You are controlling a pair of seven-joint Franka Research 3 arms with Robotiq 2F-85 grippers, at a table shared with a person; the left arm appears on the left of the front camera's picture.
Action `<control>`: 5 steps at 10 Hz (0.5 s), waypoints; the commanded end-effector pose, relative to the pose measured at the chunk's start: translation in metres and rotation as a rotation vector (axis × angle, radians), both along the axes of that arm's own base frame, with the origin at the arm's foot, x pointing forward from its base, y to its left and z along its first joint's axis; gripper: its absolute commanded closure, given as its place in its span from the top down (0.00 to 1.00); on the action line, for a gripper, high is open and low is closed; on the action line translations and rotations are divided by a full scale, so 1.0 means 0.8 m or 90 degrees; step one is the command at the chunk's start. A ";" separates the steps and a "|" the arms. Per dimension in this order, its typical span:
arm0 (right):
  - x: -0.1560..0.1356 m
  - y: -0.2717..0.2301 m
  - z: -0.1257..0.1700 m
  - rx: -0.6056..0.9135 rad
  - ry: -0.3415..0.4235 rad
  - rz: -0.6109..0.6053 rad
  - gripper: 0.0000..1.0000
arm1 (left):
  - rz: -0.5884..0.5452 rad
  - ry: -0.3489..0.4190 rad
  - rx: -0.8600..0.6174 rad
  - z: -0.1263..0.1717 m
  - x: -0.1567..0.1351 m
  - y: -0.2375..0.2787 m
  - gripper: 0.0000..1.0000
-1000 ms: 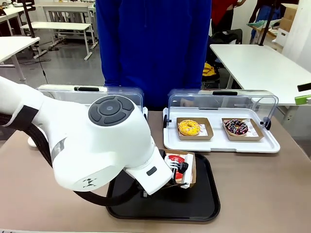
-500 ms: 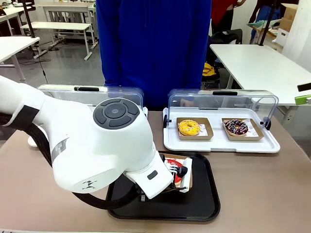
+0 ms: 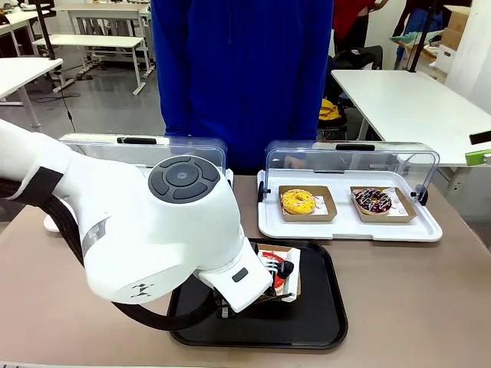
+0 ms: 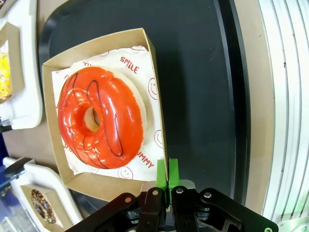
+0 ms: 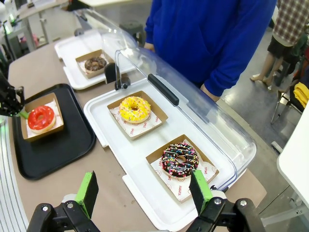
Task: Move the first donut from the left to the tray.
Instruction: Pick up the Paper togo box containing the Donut indicated by the person and place it on the Handle tray.
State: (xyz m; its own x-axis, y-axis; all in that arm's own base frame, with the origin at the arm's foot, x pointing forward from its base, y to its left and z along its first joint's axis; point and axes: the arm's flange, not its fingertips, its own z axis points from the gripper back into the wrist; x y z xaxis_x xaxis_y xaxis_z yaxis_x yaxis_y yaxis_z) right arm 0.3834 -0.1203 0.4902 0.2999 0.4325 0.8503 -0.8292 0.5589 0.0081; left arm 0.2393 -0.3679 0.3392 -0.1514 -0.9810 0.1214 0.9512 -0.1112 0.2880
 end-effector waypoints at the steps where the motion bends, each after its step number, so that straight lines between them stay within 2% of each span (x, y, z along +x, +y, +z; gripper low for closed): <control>1: 0.004 -0.001 -0.001 0.007 -0.022 0.008 1.00 | 0.018 0.016 -0.012 -0.020 -0.020 0.043 0.02; 5: 0.004 -0.001 -0.001 0.007 -0.022 0.008 1.00 | 0.025 0.041 -0.010 -0.035 -0.019 0.045 0.02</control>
State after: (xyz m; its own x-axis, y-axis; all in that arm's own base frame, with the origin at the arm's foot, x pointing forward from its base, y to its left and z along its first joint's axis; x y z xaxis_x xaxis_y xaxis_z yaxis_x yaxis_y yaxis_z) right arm 0.3834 -0.1203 0.4903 0.2995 0.4325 0.8504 -0.8293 0.5587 0.0079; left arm 0.2437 -0.3665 0.3158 -0.1201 -0.9858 0.1173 0.9678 -0.0900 0.2350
